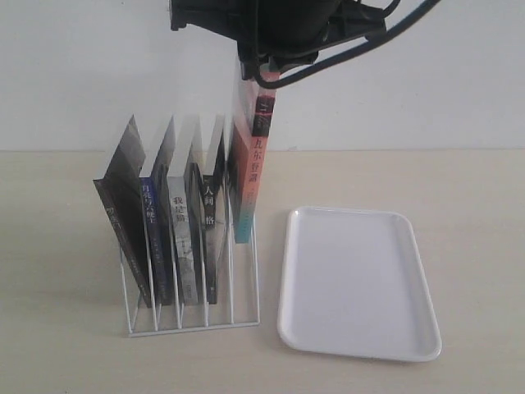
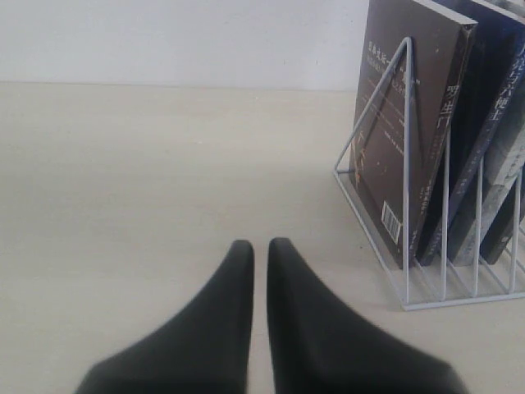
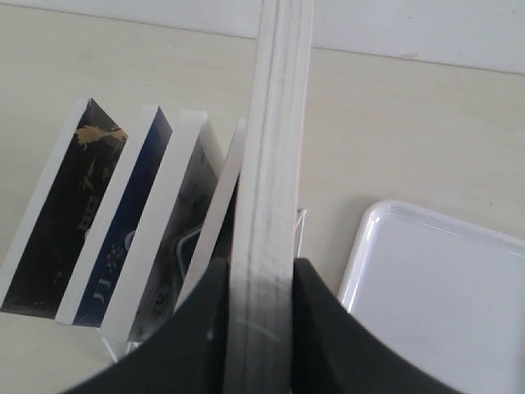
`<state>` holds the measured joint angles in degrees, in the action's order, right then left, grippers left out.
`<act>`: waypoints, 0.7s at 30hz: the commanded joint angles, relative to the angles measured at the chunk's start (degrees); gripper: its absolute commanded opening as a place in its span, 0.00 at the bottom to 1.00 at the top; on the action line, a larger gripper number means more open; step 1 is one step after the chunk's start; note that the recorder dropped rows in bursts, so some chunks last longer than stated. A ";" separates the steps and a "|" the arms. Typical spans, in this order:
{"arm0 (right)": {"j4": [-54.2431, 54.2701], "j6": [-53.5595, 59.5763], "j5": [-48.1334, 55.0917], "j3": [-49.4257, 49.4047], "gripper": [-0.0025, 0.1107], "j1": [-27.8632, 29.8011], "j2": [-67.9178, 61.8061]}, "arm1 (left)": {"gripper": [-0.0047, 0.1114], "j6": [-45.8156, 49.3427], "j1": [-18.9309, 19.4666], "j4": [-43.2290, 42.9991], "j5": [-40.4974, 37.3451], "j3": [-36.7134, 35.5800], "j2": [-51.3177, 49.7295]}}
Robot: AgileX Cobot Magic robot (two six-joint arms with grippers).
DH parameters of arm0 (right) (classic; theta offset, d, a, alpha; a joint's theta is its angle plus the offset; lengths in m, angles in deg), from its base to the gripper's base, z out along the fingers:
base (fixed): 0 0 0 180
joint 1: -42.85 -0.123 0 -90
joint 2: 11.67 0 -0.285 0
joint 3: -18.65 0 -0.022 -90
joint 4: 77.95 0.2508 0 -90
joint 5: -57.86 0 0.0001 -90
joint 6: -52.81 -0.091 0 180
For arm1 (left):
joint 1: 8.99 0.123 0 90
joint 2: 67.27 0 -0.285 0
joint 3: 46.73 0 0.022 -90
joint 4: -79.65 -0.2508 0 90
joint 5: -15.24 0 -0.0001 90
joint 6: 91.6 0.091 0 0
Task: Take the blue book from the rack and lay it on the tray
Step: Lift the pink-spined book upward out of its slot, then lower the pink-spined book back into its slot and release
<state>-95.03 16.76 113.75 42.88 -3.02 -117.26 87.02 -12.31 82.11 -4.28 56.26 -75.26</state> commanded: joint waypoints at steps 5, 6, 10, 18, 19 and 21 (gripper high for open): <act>-1.56 0.26 -1.90 0.94 0.03 -0.03 1.93 | 0.09 -0.49 0.23 -0.17 0.02 -0.20 0.20; -1.56 0.26 -1.90 0.94 0.03 -0.03 1.93 | 0.09 -0.49 0.23 -0.17 0.02 -0.20 0.20; -1.56 0.26 -1.90 0.94 0.03 -0.03 1.93 | 0.09 -0.49 0.23 -0.17 0.02 -0.20 0.20; -1.45 0.02 -1.90 0.94 0.03 -0.03 1.19 | 0.09 -0.49 0.23 -0.17 0.02 -0.20 0.20; -1.17 0.02 -1.79 0.94 0.03 -0.03 1.18 | 0.09 -0.49 0.23 -0.17 0.02 -0.20 0.20; -1.15 0.02 -1.67 0.94 0.03 -0.07 0.09 | 0.09 -0.49 0.23 -0.17 0.02 -0.20 0.20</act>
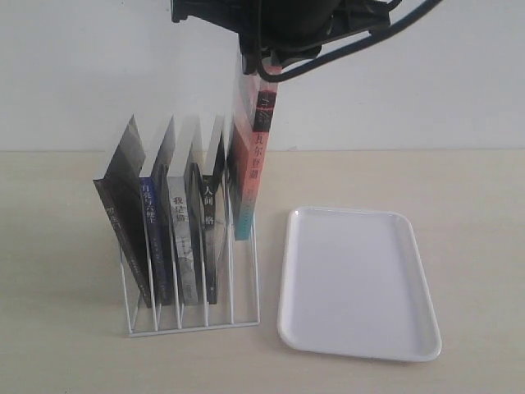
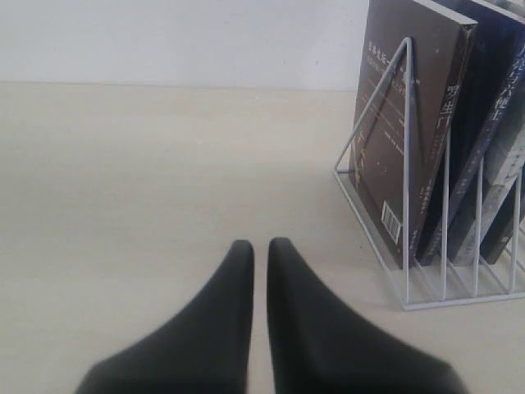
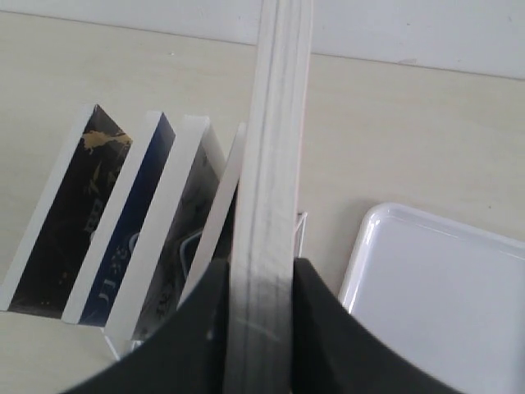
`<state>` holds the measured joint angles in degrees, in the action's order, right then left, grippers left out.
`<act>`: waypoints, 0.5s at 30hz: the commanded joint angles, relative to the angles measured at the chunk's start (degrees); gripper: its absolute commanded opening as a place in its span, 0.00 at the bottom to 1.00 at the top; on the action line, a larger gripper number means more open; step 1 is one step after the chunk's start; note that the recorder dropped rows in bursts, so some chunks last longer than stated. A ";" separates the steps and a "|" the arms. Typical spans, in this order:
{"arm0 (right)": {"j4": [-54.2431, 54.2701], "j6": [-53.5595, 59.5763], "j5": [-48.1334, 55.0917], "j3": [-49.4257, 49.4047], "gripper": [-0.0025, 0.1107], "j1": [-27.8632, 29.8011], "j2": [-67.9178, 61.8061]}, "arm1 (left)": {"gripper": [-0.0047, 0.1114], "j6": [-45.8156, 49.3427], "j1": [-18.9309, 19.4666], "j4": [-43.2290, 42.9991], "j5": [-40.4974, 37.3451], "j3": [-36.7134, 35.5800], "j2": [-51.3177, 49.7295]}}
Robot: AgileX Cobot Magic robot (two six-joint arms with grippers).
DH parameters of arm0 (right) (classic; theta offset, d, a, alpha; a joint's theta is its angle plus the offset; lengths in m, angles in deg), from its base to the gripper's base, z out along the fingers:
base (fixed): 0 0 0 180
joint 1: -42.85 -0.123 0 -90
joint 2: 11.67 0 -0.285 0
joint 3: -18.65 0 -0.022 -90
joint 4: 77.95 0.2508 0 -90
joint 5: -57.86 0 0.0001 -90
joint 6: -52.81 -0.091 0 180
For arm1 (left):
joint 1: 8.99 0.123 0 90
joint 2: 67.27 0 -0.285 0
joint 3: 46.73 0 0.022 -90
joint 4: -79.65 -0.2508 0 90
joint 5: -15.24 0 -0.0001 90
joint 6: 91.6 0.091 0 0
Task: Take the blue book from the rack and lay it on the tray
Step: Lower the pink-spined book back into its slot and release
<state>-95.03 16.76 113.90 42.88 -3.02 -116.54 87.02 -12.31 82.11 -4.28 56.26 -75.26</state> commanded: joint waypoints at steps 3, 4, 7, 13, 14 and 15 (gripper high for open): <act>-1.15 0.02 -1.47 0.94 0.03 -0.17 -2.45 | 0.09 -0.49 0.23 -0.17 0.02 -0.20 0.20; -1.15 0.02 -1.47 0.94 0.03 -0.42 -3.04 | 0.09 -0.49 0.23 -0.17 0.02 -0.20 0.20; -1.15 0.02 -2.28 0.94 0.03 -0.65 -4.83 | 0.09 -0.49 0.23 -0.17 0.02 -0.20 0.20; -1.27 -2.22 -3.32 0.94 0.03 -0.96 -7.59 | 0.09 -0.49 0.23 -0.17 0.02 -0.20 0.20; -1.57 -2.75 -3.32 0.94 0.03 -0.96 -7.75 | 0.09 -0.49 0.23 -0.17 0.02 -0.20 0.20; -1.84 -2.88 -3.44 0.94 0.03 -0.96 -8.19 | 0.09 -0.49 0.23 -0.17 0.02 -0.20 0.20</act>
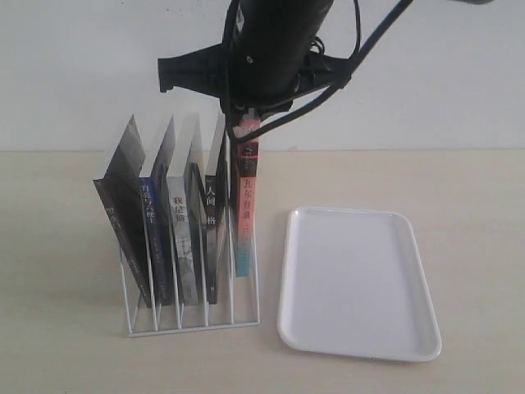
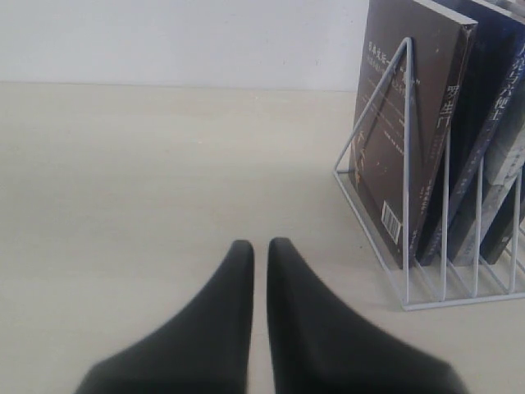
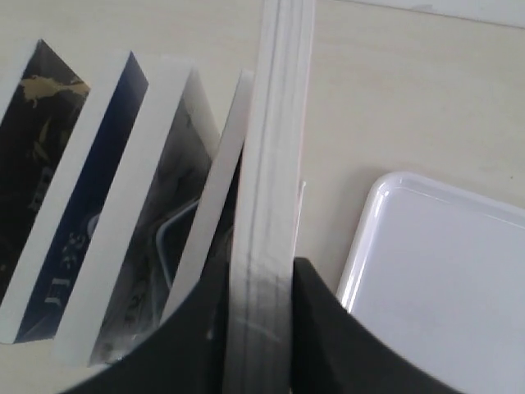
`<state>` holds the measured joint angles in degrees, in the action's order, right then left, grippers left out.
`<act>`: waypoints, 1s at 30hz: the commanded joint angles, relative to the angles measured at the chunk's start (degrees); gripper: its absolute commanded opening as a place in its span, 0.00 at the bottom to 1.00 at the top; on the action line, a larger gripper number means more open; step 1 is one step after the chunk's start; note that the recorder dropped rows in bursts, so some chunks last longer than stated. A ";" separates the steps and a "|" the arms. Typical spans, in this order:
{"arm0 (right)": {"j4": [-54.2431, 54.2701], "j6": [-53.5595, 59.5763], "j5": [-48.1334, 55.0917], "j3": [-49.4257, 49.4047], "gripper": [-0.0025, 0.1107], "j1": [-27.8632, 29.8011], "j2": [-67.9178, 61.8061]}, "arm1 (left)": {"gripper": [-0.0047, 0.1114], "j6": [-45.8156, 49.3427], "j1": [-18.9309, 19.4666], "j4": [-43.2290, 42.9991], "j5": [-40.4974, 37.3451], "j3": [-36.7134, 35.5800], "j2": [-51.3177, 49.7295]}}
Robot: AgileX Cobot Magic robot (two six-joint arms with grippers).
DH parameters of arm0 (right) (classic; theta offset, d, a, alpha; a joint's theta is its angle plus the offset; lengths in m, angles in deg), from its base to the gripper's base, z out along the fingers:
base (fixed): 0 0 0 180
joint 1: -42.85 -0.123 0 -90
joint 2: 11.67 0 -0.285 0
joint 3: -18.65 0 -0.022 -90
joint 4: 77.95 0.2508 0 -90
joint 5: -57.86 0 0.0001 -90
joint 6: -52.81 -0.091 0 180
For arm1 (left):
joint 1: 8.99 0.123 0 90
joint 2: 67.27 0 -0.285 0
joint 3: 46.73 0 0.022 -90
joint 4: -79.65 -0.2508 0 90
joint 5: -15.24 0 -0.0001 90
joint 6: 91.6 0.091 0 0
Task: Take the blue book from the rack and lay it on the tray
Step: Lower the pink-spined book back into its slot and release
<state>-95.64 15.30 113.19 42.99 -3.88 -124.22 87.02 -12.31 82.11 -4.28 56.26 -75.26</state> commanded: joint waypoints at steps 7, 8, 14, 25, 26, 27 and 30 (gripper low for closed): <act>-1.34 -2.60 -2.71 0.84 0.03 -0.10 -2.31 | 0.09 -0.49 0.23 -0.17 0.02 -0.20 0.20; -1.34 -2.79 -2.47 0.84 0.03 -0.10 -2.65 | 0.09 -0.49 0.23 -0.17 0.02 -0.20 0.20; -1.14 -2.66 -1.39 0.84 0.03 -0.10 -3.89 | 0.09 -0.49 0.23 -0.17 0.02 -0.20 0.20; -0.88 -2.66 -0.84 0.84 0.36 -0.10 -3.89 | 0.09 -0.49 0.23 -0.17 0.02 -0.20 0.20; -0.88 -2.66 -0.72 0.84 0.40 -0.10 -3.89 | 0.09 -0.49 0.23 -0.17 0.02 -0.20 0.20; -0.88 -2.66 -0.72 0.84 0.43 -0.10 -3.89 | 0.09 -0.49 0.23 -0.17 0.02 -0.20 0.20; -0.54 -2.66 -0.51 0.84 0.43 -0.10 -3.89 | 0.09 -0.49 0.23 -0.17 0.02 -0.20 0.20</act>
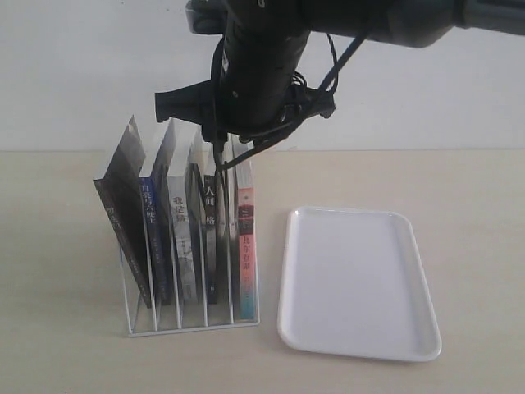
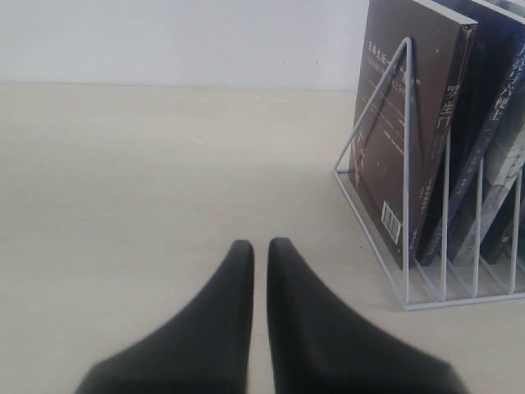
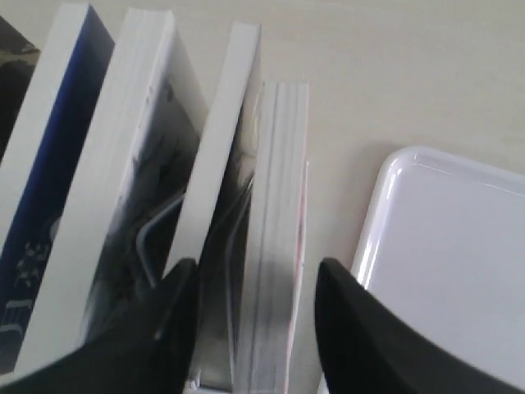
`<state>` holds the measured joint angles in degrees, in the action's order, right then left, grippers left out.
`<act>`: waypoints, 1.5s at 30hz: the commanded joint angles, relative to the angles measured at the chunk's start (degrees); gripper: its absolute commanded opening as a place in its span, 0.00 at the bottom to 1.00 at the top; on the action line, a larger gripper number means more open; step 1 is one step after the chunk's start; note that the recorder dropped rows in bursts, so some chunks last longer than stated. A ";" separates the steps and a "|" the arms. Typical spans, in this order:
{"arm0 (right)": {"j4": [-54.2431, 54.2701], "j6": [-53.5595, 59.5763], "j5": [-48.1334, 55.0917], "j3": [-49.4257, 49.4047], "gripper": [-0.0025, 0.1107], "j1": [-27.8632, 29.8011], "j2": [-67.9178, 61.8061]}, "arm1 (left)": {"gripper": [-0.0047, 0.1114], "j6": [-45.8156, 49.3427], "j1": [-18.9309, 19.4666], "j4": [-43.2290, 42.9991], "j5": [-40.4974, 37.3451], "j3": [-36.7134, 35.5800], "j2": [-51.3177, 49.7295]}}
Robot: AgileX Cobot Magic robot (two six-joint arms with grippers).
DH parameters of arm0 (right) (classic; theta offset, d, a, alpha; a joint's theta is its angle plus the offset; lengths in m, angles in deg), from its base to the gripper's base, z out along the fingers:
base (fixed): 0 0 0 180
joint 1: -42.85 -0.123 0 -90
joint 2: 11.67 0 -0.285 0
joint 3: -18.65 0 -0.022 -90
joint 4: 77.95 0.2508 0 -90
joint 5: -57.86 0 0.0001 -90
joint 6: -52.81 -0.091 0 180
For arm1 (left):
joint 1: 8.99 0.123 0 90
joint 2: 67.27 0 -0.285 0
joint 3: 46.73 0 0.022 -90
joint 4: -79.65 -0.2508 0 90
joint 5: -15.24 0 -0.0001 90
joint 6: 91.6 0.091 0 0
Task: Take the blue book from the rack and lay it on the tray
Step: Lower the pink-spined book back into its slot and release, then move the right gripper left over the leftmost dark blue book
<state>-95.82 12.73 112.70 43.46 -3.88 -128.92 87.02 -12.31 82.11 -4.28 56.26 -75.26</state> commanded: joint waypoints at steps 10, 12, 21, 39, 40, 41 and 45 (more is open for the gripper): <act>0.61 3.85 2.57 4.77 0.43 -0.10 4.42 | 0.09 -0.49 0.23 -0.17 0.02 -0.20 0.20; 3.31 7.20 7.73 10.27 0.43 -0.10 4.79 | 0.09 -0.49 0.23 -0.17 0.02 -0.20 0.20; 8.25 10.00 9.76 14.60 0.43 -1.95 0.65 | 0.09 -0.49 0.23 -0.17 0.02 -0.20 0.20; 7.95 9.13 1.53 14.60 0.32 -1.95 -7.77 | 0.09 -0.49 0.23 -0.17 0.02 -0.20 0.20; 7.53 8.79 1.53 14.60 0.34 -1.95 -7.77 | 0.09 -0.49 0.23 -0.17 0.02 -0.20 0.20; 7.25 8.69 1.53 14.60 0.40 -1.95 -7.77 | 0.09 -0.49 0.23 -0.17 0.02 -0.20 0.20; 6.53 8.58 1.53 14.60 0.44 -1.95 -7.77 | 0.09 -0.49 0.23 -0.17 0.02 -0.20 0.20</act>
<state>-88.14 21.30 114.82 57.85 -5.72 -137.01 87.02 -12.31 82.11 -4.28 56.26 -75.26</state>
